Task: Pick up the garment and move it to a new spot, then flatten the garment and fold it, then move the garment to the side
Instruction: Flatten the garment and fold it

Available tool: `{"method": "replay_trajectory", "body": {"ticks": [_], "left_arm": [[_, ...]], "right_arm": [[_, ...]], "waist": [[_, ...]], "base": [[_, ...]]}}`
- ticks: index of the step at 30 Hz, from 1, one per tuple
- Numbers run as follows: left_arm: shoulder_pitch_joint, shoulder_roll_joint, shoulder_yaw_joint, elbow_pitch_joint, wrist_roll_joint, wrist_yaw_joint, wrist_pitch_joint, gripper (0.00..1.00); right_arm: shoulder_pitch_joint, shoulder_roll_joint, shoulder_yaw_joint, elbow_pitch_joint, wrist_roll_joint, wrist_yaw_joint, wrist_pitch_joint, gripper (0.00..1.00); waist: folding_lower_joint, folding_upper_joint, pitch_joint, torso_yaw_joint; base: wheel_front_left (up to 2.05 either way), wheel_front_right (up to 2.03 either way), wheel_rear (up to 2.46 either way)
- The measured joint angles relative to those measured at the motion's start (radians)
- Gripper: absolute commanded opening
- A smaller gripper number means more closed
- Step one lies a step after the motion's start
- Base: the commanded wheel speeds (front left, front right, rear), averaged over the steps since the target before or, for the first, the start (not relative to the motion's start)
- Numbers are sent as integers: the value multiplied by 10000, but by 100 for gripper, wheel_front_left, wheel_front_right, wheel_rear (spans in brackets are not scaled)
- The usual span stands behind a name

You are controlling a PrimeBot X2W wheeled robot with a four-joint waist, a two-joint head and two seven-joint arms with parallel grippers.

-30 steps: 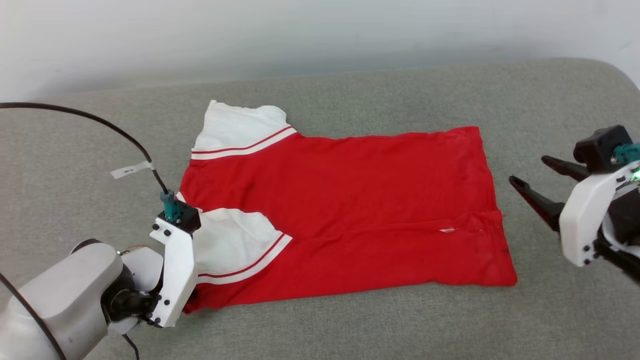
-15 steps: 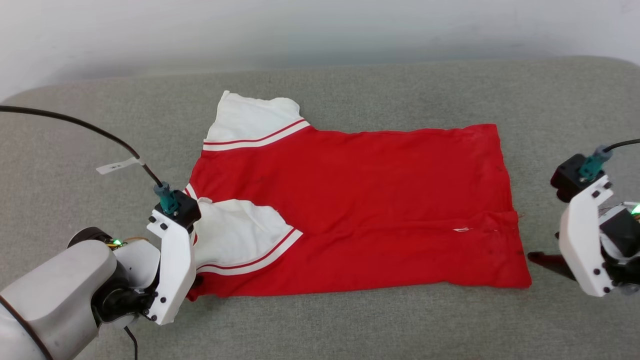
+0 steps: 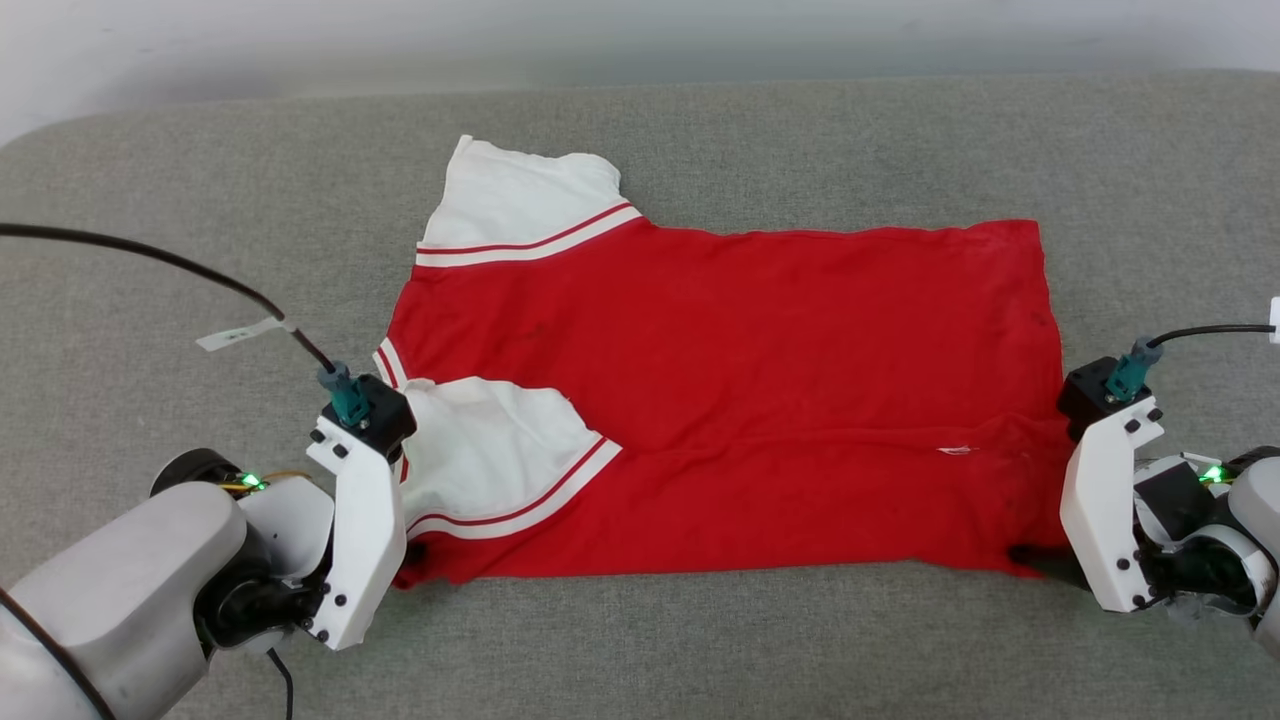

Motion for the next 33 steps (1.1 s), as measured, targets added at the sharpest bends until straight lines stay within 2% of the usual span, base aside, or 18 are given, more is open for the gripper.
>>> {"method": "replay_trajectory", "body": {"ticks": [1, 2, 3, 7, 18, 23, 25, 31, 32, 33], "left_arm": [[33, 13, -4, 6, -13, 0, -35, 0], [70, 23, 0, 17, -40, 2, -71, 0], [123, 25, 15, 25, -88, 12, -130, 0], [384, 96, 65, 19, -272, 12, -307, 0], [1114, 769, 6, -907, -531, 255, -462, 0], [1608, 978, -151, -1409, -596, 483, -487, 0], [1880, 880, -284, -1436, -639, 629, -568, 0], [2019, 642, -479, -949, -545, 673, -539, 0], [2017, 606, -476, -876, -518, 673, -577, 0], [2017, 566, -458, -832, -454, 677, -708, 97]], "right_arm": [[0, -6, 42, -6, -10, 0, -148, 75], [0, -21, 59, -6, -15, 0, -305, 12], [-7, -40, 56, -17, -8, 2, -476, 0], [-5, -240, 128, -372, 77, 19, -1066, 0], [793, -1870, -69, -2073, 704, 21, -1783, 0], [1638, -2332, -201, -2604, 876, 21, -1887, 0], [2365, -2349, -196, -2635, 934, 21, -1852, 0], [2805, -1847, -368, -1942, 848, 21, -1918, 0], [2825, -1755, -422, -1870, 800, 19, -2042, 10], [2825, -1670, -497, -1812, 742, 21, -2182, 63]], "waist": [[0, 0, -12, -17], [0, 0, -37, -32], [0, 0, -78, -46], [1, 0, -349, -97], [0, 0, -1199, -115], [0, 0, -1255, -64], [0, 0, -1166, -49], [1, 0, -1007, -118], [0, 0, -1004, -127], [0, 0, -1013, -132]], "base": [[0, 0, 0], [0, 0, 0], [0, 0, 0], [0, 0, 0], [0, 0, 0], [0, 0, 0], [0, 0, 0], [0, 0, 0], [0, 0, 0], [0, 0, 0]]}}
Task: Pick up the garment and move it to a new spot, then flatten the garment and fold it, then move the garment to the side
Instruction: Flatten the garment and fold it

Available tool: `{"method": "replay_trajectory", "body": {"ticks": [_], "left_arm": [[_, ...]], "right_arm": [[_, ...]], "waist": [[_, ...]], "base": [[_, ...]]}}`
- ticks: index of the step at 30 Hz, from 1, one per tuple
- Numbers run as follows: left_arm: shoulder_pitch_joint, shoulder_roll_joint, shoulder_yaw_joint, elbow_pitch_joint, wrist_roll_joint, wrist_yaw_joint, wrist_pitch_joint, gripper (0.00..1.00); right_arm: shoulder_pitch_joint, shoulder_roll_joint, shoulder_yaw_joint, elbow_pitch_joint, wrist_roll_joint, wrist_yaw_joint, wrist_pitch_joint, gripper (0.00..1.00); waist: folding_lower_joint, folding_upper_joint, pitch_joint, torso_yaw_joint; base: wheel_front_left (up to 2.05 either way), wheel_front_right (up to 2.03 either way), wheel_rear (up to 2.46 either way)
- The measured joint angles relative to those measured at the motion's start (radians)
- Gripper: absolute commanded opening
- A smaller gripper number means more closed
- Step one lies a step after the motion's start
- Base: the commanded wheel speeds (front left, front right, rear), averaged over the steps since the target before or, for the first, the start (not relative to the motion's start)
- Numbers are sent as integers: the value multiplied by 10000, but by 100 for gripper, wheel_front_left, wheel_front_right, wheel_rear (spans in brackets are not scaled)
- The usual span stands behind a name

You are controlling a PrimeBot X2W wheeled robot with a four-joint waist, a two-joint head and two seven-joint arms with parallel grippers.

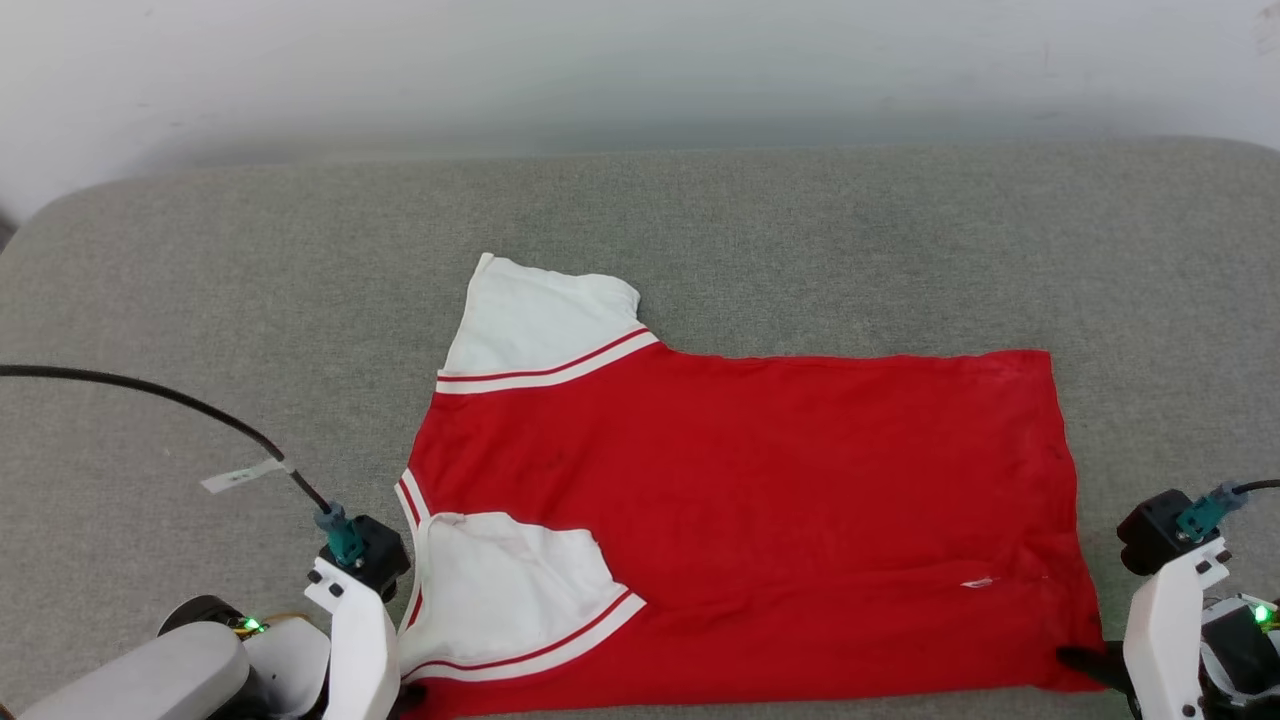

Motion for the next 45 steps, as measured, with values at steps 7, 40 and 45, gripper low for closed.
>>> {"method": "replay_trajectory", "body": {"ticks": [7, 40, 45], "left_arm": [[-535, 359, 556, -71, 205, -35, -646, 100], [-6042, -1057, 1967, 3342, 1239, -236, 472, 100], [-6902, -1131, 1941, 3733, 779, -330, 2048, 100]], "right_arm": [[-284, 128, -1133, -447, -1321, -2, -2309, 100], [2410, 6253, -7743, -3287, -8274, 0, -8017, 100], [2107, 6410, -7584, -3365, -8274, -2, -8036, 100]], "waist": [[0, 0, -419, -89], [1, 0, 2135, -1361], [1, 0, 2765, -1646]], "base": [[0, 0, 0], [0, 0, 0], [0, 0, 0]]}}
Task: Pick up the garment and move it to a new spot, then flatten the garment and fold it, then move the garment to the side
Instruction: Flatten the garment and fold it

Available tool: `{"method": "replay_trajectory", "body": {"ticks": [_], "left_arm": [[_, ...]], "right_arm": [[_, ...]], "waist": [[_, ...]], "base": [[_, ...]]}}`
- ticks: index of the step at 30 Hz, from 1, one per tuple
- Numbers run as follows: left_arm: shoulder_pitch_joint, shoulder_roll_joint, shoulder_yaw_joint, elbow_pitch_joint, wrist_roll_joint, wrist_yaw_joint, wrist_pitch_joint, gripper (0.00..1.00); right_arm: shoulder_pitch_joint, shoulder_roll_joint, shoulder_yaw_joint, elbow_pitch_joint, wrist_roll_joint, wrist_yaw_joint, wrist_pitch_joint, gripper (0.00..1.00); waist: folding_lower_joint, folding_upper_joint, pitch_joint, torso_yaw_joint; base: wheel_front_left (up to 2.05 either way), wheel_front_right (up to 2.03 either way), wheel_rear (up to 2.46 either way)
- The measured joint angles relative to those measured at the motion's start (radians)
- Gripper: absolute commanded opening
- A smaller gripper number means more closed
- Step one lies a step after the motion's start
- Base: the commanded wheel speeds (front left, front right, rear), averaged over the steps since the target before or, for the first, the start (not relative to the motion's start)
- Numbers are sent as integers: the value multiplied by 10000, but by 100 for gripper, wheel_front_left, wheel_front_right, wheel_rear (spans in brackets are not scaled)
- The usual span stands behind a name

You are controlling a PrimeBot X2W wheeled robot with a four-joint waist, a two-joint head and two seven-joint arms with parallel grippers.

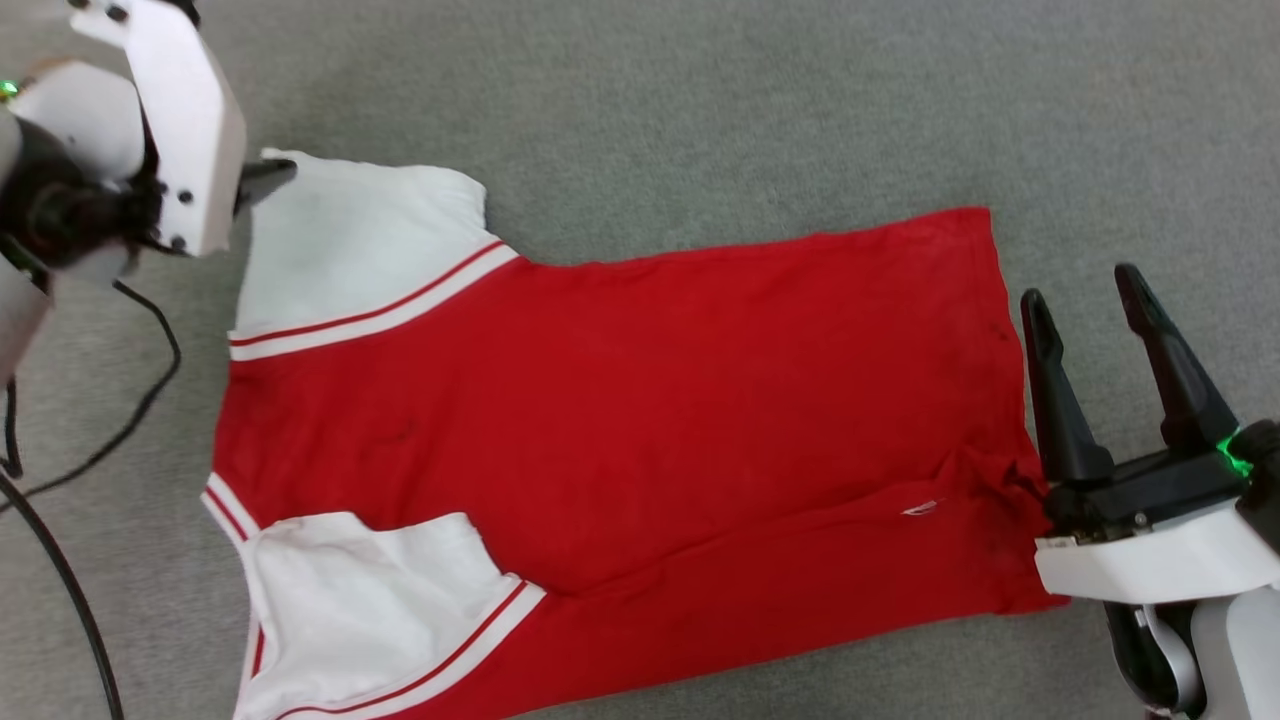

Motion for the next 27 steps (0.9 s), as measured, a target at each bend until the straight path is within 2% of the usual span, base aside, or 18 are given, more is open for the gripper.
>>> {"method": "replay_trajectory", "body": {"ticks": [9, 17, 18, 19, 20, 27], "left_arm": [[-791, -58, -299, 786, 48, 0, 1340, 100], [-827, -52, -389, 1104, -128, -142, 1513, 100], [-825, -48, -414, 1110, -155, -180, 1513, 98], [-825, -50, -487, 1080, -94, -203, 1515, 38], [-821, -63, -506, 1060, -113, -213, 1536, 2], [-766, -142, -665, 742, -174, -307, 1312, 0]], "right_arm": [[-393, 86, 228, -25, -35, 2, -4, 100], [-561, 82, 389, 50, 23, 2, -8, 100], [-597, 67, 366, 59, 67, 2, -6, 100], [-670, 50, 324, 67, 127, 2, -6, 100], [-758, 15, 288, 77, 163, 2, -8, 100], [-1307, -541, 194, 174, 228, 2, -8, 100]], "waist": [[0, 0, 951, -453], [1, 0, 1253, -524], [0, 0, 1250, -515], [0, 0, 1240, -505], [0, 0, 1225, -496], [1, 0, 1008, -416]], "base": [[0, 0, 0], [0, 0, 0], [0, 0, 0], [0, 0, 0], [0, 0, 0], [0, 0, 0]]}}
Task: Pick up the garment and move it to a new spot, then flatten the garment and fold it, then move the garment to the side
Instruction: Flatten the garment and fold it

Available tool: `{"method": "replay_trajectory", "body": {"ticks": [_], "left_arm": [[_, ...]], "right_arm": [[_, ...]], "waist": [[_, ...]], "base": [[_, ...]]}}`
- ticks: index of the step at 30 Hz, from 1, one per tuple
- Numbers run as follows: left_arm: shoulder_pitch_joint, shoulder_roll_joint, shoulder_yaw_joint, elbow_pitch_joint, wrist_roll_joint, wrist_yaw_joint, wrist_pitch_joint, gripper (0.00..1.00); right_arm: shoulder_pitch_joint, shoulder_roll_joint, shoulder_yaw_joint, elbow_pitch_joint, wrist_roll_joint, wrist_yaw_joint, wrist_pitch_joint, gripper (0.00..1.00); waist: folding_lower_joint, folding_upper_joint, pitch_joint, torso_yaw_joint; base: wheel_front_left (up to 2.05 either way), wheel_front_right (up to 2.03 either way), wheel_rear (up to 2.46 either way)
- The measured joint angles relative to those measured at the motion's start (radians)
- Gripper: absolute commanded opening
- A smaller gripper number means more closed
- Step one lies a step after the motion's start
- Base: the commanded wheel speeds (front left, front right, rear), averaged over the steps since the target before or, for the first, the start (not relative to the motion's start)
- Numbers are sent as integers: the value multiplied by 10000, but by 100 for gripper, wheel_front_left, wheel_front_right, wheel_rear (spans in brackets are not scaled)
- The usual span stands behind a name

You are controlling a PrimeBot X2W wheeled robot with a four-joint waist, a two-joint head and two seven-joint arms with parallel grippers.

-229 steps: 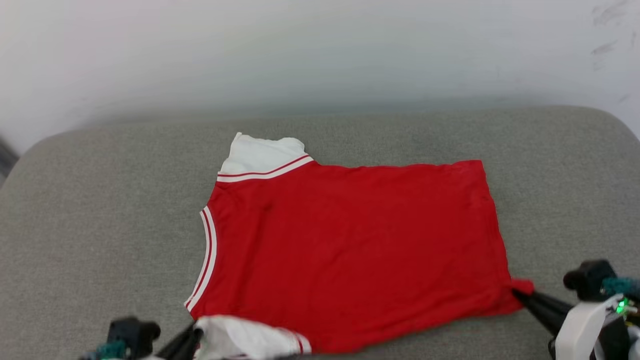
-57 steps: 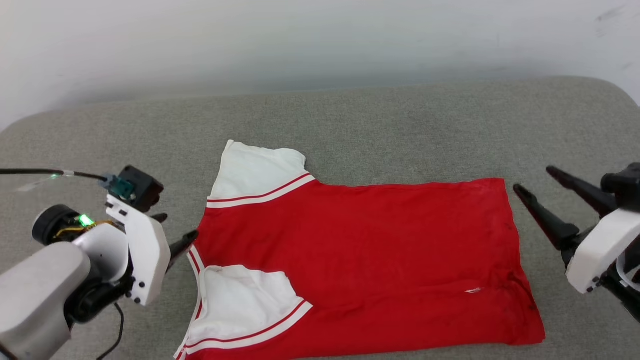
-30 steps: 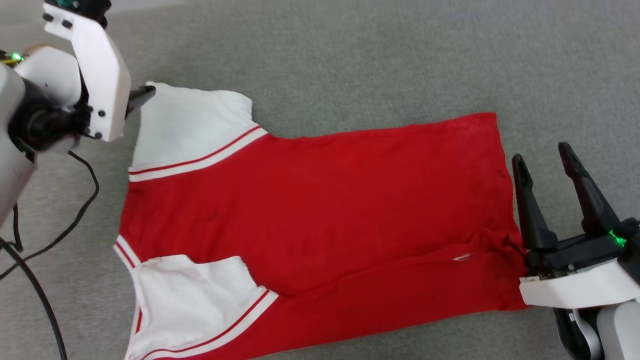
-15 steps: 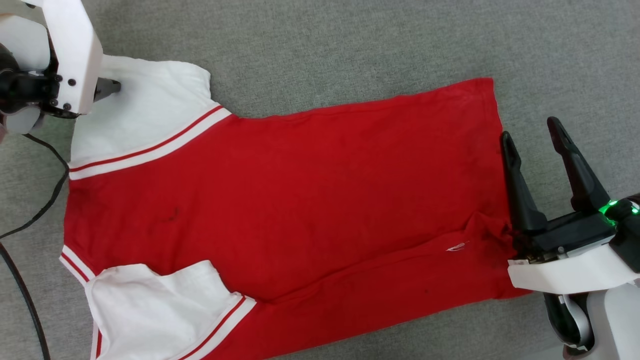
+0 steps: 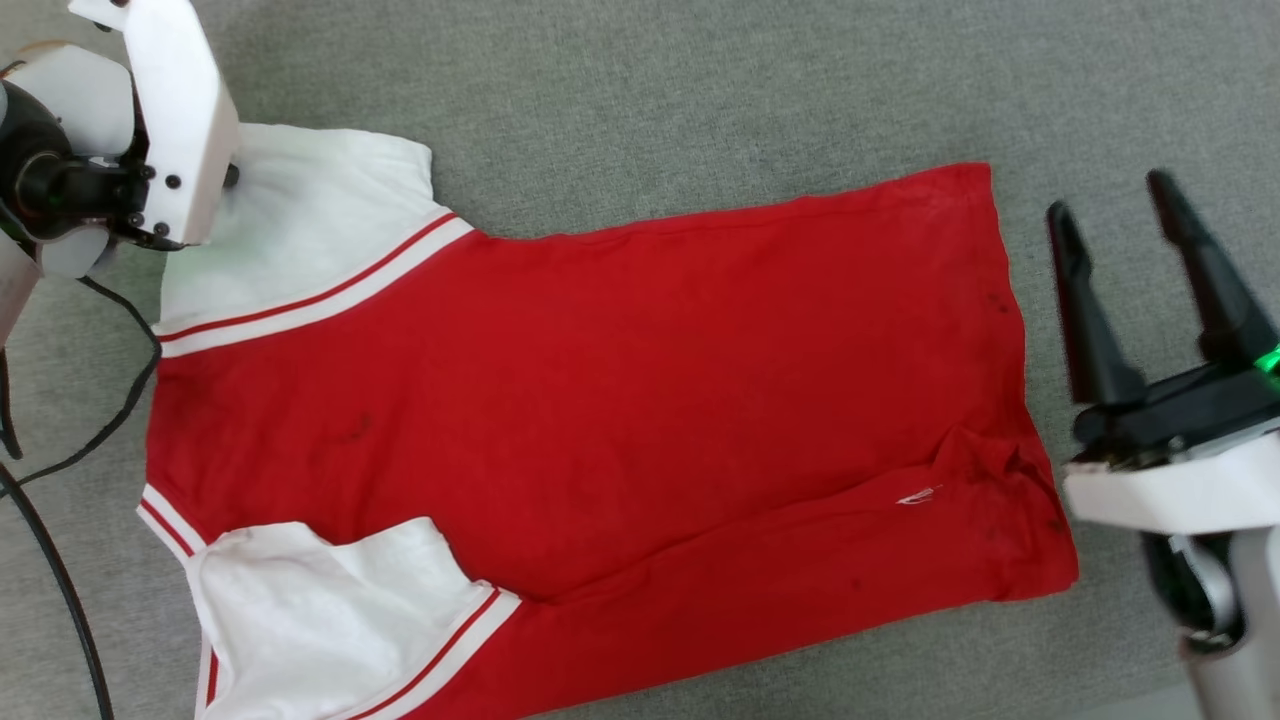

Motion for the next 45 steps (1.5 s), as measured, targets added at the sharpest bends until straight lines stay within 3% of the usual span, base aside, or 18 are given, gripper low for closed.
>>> {"method": "replay_trajectory", "body": {"ticks": [3, 6, 7, 10, 11, 13, 16, 17, 24, 28, 34, 45], "left_arm": [[-46, 4, -69, -174, 31, -17, -159, 0], [-51, 27, -171, -489, 17, -31, -428, 0], [-51, 27, -171, -489, 17, -31, -428, 0], [122, 167, -382, -1290, -107, -38, -750, 0], [122, 167, -382, -1290, -107, -38, -750, 0], [315, 387, -650, -1871, -163, -40, -909, 0], [408, 476, -782, -2380, -247, -40, -1154, 0], [408, 476, -782, -2380, -247, -40, -1154, 0], [452, 449, -1068, -3191, -244, -42, -1561, 0], [305, 339, -1168, -3421, -165, -42, -1824, 0], [128, 180, -1306, -3563, -90, -42, -2167, 0], [-111, 190, -1582, -3599, -151, -42, -2736, 0]], "right_arm": [[-494, -593, -6, 109, 69, 0, 201, 100], [-1120, -1425, 353, 251, 244, 0, 1312, 100], [-1120, -1425, 353, 251, 244, 0, 1312, 100], [-2022, -2499, 951, 267, 780, -2, 3534, 100], [-2022, -2499, 951, 267, 780, -2, 3534, 100], [-2670, -3302, 1578, 190, 1609, 0, 5288, 100], [-3464, -4082, 2257, 324, 2474, 0, 7041, 100], [-3464, -4082, 2257, 324, 2474, 0, 7041, 100], [-4969, -5461, 4226, 905, 4573, 0, 10640, 100], [-5733, -5467, 4646, 1766, 5296, 0, 11931, 100], [-6404, -4830, 4905, 3191, 5496, -2, 12644, 100], [-6494, -3896, 5643, 4915, 5348, -4, 12136, 100]], "waist": [[0, 0, -192, 63], [0, 0, -436, 126], [0, 0, -436, 126], [-1, 0, -768, 223], [-1, 0, -768, 223], [-2, 0, -945, 378], [-1, 0, -1060, 565], [-1, 0, -1060, 565], [-2, -1, -1079, 1035], [-1, 0, -946, 1281], [-1, 0, -681, 1648], [-1, 0, -236, 2006]], "base": [[0, 0, 0], [0, 0, 0], [0, 0, 0], [0, 0, 0], [0, 0, 0], [0, 0, 0], [0, 0, 0], [0, 0, 0], [0, 0, 0], [0, 0, 0], [0, 0, 0], [0, 0, 0]]}}
